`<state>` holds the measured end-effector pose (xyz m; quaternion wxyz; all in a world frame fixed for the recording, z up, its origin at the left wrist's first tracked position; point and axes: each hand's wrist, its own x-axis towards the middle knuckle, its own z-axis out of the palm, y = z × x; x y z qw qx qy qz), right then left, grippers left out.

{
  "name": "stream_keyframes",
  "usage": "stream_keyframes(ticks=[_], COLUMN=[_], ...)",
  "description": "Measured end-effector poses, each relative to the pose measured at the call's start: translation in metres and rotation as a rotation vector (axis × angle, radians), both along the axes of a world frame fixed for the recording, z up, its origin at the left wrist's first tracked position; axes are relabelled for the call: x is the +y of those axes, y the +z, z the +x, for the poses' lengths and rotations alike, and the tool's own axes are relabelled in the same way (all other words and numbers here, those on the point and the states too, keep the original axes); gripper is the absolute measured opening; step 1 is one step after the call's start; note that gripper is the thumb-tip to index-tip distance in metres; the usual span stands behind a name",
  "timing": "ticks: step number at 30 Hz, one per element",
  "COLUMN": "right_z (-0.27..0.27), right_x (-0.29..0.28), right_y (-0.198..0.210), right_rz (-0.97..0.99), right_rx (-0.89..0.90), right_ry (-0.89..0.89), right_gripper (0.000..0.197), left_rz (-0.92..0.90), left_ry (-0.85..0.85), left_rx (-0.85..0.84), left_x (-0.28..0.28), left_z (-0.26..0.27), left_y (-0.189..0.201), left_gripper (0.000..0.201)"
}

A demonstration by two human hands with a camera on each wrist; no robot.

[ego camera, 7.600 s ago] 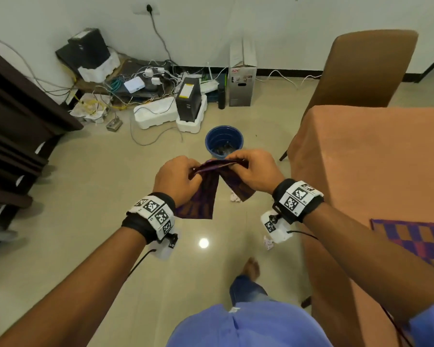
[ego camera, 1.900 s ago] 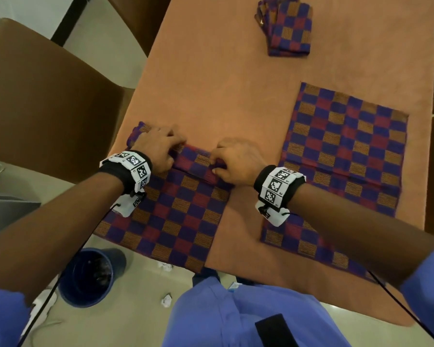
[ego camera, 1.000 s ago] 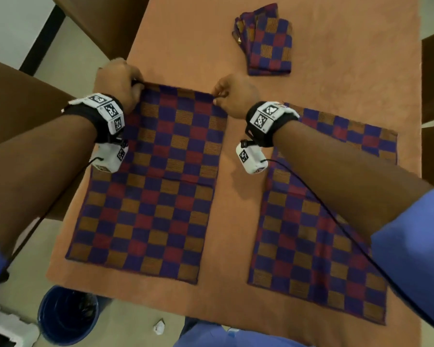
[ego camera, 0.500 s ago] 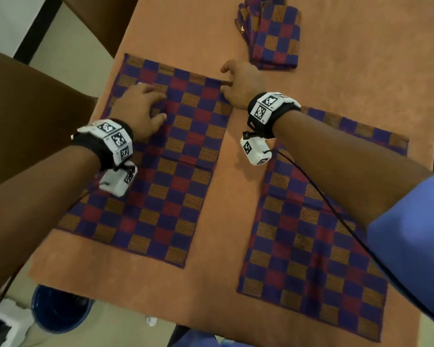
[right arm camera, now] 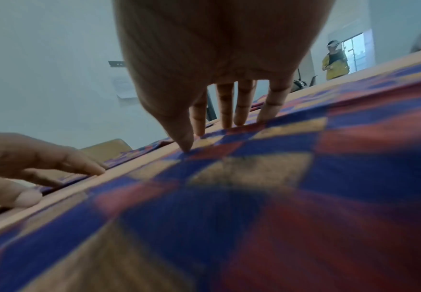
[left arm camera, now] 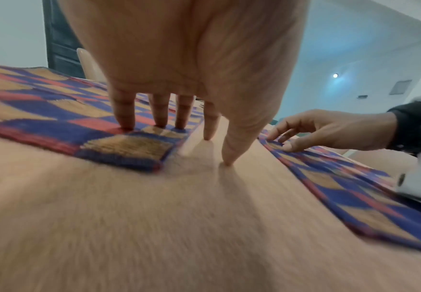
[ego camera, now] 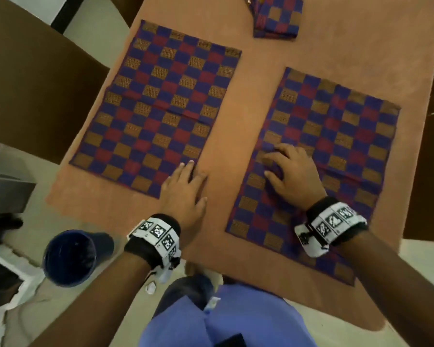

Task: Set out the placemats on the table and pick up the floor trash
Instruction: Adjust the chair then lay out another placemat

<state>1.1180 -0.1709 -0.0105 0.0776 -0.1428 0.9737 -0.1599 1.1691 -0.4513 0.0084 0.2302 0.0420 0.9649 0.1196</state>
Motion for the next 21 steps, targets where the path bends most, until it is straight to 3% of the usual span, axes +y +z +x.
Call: stream_keyframes(ticks=[12, 17, 21], right_z=[0.204, 0.262, 0.284], right_x=[0.066, 0.088, 0.109], right_y=[0.004, 0.016, 0.03], right_rz=[-0.023, 0.045, -0.026], right_rx=[-0.034, -0.115, -0.242], right_ry=[-0.296, -0.256, -0.239], right_gripper=[0.046, 0.045, 0.032], left_rz=[0.087, 0.033, 0.208], left_ry=[-0.102, -0.135, -0.145], left_rx=[0.056, 0.072, -0.002], left_x=[0.062, 0.096, 0.133], left_z=[0.131, 0.181, 0.19], left_y=[-0.007, 0.006, 0.014], left_gripper=[0.063, 0.042, 0.023])
